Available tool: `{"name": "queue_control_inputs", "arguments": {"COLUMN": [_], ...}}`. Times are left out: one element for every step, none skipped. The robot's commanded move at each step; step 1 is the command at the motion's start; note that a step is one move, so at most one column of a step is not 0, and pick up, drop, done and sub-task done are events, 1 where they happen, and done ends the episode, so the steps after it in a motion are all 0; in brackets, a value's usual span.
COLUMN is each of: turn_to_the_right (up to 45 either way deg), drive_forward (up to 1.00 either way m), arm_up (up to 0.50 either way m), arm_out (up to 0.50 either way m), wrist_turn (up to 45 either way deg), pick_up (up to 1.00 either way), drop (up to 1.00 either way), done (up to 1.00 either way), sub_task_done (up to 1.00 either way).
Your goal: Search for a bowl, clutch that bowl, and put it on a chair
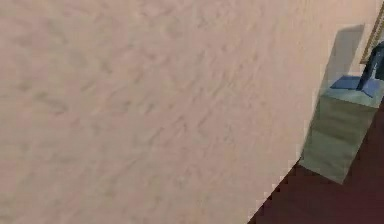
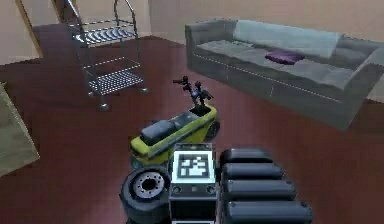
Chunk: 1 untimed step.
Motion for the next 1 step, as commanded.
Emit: {"name": "queue_control_inputs", "arguments": {"turn_to_the_right": [-45.0], "drive_forward": [0.0], "arm_up": [0.0], "arm_out": [0.0], "wrist_turn": [0.0], "pick_up": [0.0], "drop": [0.0], "done": [0.0], "sub_task_done": [0.0]}}
